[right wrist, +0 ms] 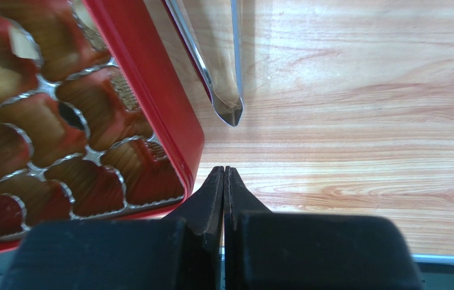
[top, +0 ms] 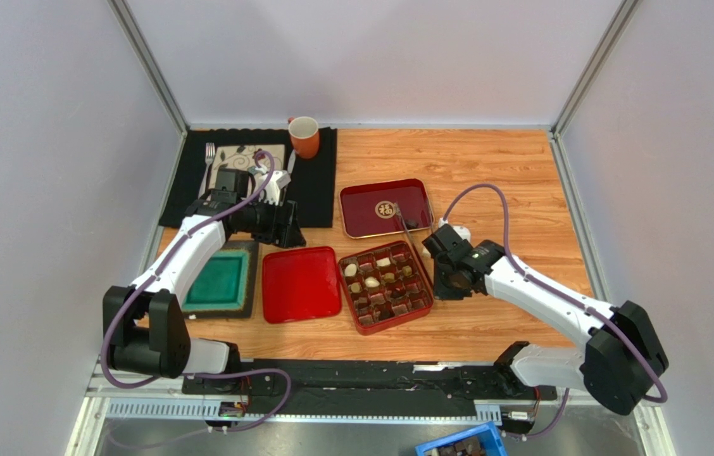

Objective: Pack the chocolate
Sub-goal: Pick up the clamp from the plate, then pick up the fake chocolate from the plate.

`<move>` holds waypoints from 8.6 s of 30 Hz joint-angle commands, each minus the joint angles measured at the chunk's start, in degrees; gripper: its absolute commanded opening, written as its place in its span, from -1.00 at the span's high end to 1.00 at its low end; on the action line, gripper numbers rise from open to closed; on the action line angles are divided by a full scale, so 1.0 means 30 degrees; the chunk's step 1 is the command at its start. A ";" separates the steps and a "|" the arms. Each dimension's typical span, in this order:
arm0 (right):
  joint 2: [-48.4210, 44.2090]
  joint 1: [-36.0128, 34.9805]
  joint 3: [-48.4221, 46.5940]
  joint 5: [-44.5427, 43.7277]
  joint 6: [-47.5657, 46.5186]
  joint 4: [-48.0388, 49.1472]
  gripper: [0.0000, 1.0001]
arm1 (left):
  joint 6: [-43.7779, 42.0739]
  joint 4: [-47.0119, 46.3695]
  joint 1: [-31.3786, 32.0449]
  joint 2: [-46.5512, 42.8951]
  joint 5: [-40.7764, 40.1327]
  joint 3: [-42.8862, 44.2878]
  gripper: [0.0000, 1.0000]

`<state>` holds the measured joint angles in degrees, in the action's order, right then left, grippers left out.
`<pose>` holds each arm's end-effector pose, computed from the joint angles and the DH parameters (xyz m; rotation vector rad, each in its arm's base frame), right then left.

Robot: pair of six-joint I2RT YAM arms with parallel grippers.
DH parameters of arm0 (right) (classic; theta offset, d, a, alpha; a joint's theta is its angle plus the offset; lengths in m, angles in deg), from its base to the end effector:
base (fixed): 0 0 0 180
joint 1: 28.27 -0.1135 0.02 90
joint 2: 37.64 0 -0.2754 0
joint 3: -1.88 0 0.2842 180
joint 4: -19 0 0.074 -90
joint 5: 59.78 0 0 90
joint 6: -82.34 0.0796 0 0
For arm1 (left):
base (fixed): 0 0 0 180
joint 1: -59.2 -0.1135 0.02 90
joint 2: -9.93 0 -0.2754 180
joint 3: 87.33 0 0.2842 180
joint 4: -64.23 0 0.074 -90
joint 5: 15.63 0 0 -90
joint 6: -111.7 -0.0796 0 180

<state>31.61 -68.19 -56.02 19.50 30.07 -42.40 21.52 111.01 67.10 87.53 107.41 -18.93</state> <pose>0.1983 0.1466 0.1697 -0.0136 2.7906 0.0614 0.3111 -0.0870 0.2204 0.3994 2.4593 -0.7854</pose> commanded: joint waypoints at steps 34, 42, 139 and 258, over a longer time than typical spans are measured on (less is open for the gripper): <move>0.2721 0.4280 -0.5444 -0.1261 -0.3642 0.1286 -0.70 | -0.0202 0.0129 0.0091 -0.0702 0.0150 0.1039 -0.67; 0.5245 0.4372 -0.6530 -0.1437 -0.4843 0.2457 -0.93 | -0.0319 0.0599 0.0091 -0.0672 0.0003 0.1363 -0.67; 0.3430 0.0012 -0.7734 0.1085 -0.5167 0.4155 0.14 | -0.0378 0.0277 -0.0085 -0.0613 0.0150 0.1422 -0.66; 0.7971 0.2672 -0.9869 0.1435 -0.6573 -0.0002 0.28 | -0.0407 0.0805 -0.0202 -0.0379 0.0266 0.2622 -0.64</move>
<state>56.05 -60.32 -84.22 23.90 10.47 -43.16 21.19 113.93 66.90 87.16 107.13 -12.57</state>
